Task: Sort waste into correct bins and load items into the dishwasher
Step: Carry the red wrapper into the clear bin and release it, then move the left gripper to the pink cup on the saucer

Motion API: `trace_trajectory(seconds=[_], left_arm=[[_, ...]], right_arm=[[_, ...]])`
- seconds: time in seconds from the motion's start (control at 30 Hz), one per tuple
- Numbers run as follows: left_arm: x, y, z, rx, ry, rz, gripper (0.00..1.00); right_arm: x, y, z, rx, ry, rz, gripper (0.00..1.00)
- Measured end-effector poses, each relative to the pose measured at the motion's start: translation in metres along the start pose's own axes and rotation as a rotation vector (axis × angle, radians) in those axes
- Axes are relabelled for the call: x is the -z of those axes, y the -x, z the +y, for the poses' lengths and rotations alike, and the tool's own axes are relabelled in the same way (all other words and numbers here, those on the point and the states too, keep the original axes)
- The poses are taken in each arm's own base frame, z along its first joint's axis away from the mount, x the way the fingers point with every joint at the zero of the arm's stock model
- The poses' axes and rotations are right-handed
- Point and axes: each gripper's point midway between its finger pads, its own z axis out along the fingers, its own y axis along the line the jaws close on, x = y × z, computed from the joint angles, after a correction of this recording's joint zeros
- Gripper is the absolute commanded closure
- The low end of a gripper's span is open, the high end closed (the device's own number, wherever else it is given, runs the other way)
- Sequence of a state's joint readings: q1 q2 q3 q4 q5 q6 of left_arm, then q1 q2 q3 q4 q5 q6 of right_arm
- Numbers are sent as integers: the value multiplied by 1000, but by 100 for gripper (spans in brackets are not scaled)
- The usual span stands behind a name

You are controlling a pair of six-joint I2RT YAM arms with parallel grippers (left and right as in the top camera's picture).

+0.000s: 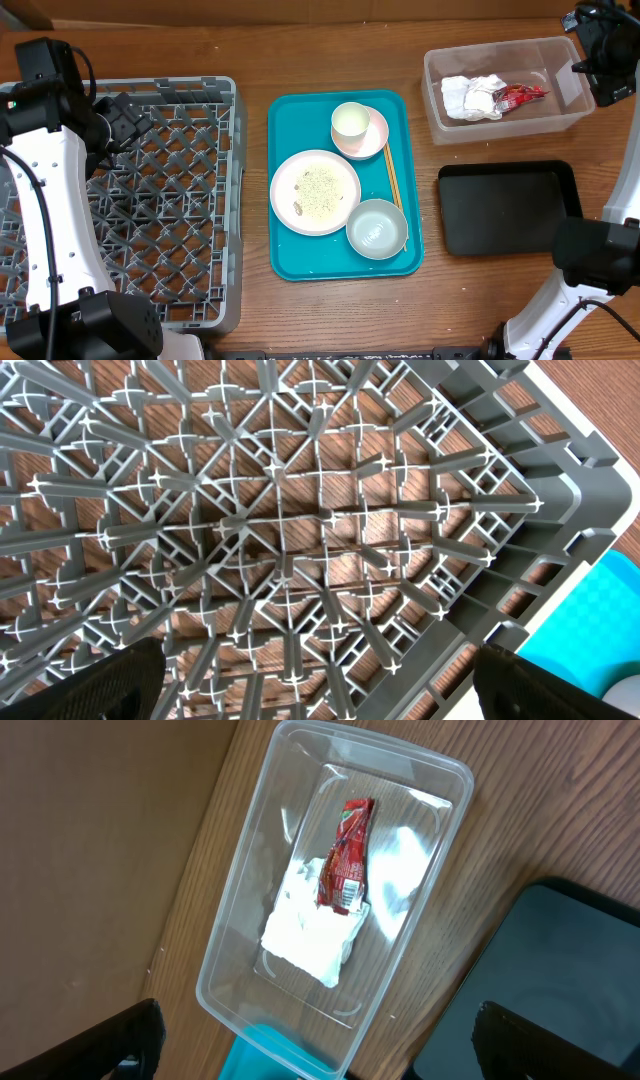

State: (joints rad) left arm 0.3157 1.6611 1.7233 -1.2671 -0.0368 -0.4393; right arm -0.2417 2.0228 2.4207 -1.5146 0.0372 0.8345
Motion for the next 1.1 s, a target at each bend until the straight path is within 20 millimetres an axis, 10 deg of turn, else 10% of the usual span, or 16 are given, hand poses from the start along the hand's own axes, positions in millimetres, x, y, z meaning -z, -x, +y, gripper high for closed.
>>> trace_trajectory(seconds=[0.63, 0.93, 1.1], left_arm=[[1, -7, -16, 41, -92, 45, 0], [21, -36, -77, 61, -440, 224, 0], [53, -59, -157, -203, -743, 219, 0]], right_arm=[[0, 0, 0, 0, 0, 0, 0], [0, 0, 0, 0, 0, -1, 0], [0, 0, 0, 0, 0, -1, 0]])
